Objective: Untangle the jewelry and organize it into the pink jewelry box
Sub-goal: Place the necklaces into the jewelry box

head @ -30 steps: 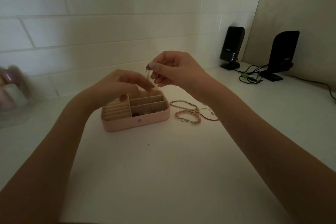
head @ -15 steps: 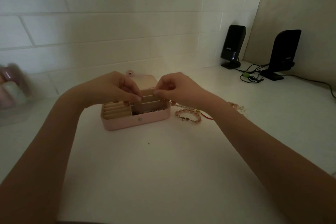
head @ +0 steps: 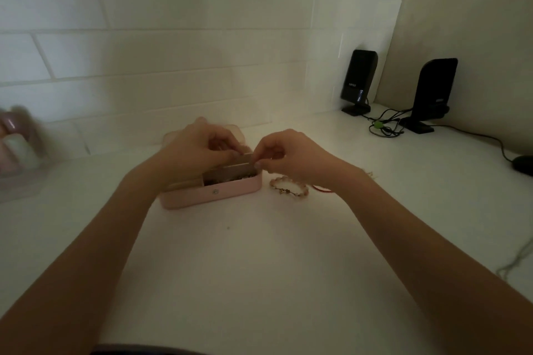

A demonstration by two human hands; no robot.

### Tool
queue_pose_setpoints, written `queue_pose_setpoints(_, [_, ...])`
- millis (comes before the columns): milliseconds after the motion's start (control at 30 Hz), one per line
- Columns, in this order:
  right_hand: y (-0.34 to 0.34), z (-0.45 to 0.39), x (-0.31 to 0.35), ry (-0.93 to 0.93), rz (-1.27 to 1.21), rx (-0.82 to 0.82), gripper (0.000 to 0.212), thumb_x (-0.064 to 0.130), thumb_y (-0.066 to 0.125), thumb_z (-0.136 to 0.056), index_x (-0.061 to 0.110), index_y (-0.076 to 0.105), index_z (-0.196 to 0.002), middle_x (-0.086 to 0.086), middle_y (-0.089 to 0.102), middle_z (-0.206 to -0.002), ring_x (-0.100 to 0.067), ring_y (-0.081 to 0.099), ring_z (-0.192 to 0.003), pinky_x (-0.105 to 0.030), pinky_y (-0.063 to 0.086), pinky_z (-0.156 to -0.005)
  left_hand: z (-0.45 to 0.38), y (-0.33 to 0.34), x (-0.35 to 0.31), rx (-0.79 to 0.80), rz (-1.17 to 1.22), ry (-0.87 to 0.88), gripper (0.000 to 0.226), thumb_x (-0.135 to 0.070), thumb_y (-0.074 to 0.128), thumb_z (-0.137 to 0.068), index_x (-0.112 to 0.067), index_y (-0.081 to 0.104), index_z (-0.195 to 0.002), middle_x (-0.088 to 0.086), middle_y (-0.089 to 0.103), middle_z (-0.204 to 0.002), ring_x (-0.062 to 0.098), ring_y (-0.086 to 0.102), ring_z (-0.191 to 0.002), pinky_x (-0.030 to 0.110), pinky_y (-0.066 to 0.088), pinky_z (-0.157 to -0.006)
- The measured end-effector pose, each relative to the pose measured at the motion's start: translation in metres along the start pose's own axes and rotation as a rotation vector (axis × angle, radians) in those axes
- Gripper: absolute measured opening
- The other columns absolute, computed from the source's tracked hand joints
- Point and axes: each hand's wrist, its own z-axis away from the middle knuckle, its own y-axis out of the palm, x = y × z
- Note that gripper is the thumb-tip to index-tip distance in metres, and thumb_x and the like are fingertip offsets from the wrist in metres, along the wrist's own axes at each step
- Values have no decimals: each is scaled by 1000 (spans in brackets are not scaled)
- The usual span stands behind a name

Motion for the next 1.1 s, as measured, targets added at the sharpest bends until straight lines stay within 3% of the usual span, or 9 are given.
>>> queue_pose_setpoints(167, [-39, 74, -28, 97, 66, -145, 10, 12, 65, -85, 18, 72, -90, 13, 66, -80, 3, 60, -74, -5, 44, -68, 10, 53, -60, 123, 28, 291, 19, -11, 67, -82, -30, 69, -82, -16, 67, -69, -3, 61, -66, 6, 39, -60])
queue_pose_setpoints(300, [-81, 143, -72, 338, 211, -482, 19, 13, 55, -91, 21, 69, -101, 7, 66, -107, -9, 58, -100, -22, 43, -88, 27, 112, -119, 351, -31, 472, 24, -22, 61, -89, -27, 66, -111, -10, 66, -113, 1, 57, -102, 18, 43, -91])
queue_pose_setpoints(400, [-105, 191, -105, 592, 348, -646, 29, 9, 45, -95, 19, 62, -116, -3, 59, -126, -21, 52, -116, -29, 37, -98, 42, 153, -159, 520, -36, 553, 38, -29, 53, -93, -27, 51, -131, -9, 48, -140, 4, 39, -130, 25, 26, -111])
queue_pose_setpoints(567, [-119, 237, -136, 910, 488, -527, 40, 13, 32, -100, 16, 44, -137, -9, 36, -149, -26, 26, -140, -38, 27, -111, 58, 196, -191, 735, -190, 621, 53, -37, 39, -98, -20, 26, -147, -4, 17, -157, 8, 10, -144, 28, 8, -117])
queue_pose_setpoints(667, [-122, 237, -141, 934, 578, -455, 38, 12, 27, -100, 12, 45, -134, -11, 43, -142, -28, 34, -135, -37, 33, -105, 59, 195, -189, 700, -160, 574, 50, -36, 41, -98, -20, 33, -144, -1, 25, -154, 7, 18, -142, 25, 12, -116])
queue_pose_setpoints(800, [-122, 233, -140, 917, 507, -590, 33, 2, 37, -95, 8, 58, -120, -15, 59, -118, -28, 55, -107, -33, 45, -88, 60, 183, -177, 622, -115, 566, 40, -31, 45, -97, -19, 49, -135, 2, 50, -140, 13, 44, -130, 32, 30, -111])
queue_pose_setpoints(900, [-123, 232, -140, 877, 409, -705, 37, -6, 42, -91, 11, 65, -113, -13, 60, -116, -28, 57, -102, -32, 47, -87, 62, 181, -168, 607, -95, 557, 40, -33, 46, -96, -24, 49, -135, -3, 49, -141, 9, 42, -130, 32, 31, -110])
queue_pose_setpoints(1033, [-122, 232, -136, 841, 387, -700, 39, -10, 44, -87, 14, 67, -107, -11, 63, -111, -28, 56, -104, -35, 47, -93, 65, 186, -164, 537, -74, 581, 38, -33, 47, -96, -27, 51, -133, -6, 47, -142, 4, 39, -132, 28, 28, -112])
queue_pose_setpoints(1100, [-120, 232, -131, 813, 328, -713, 40, -11, 45, -85, 17, 66, -104, -9, 63, -108, -23, 57, -96, -31, 49, -84, 67, 186, -165, 490, -36, 603, 34, -30, 49, -95, -24, 56, -129, -6, 53, -137, 2, 43, -128, 23, 30, -110])
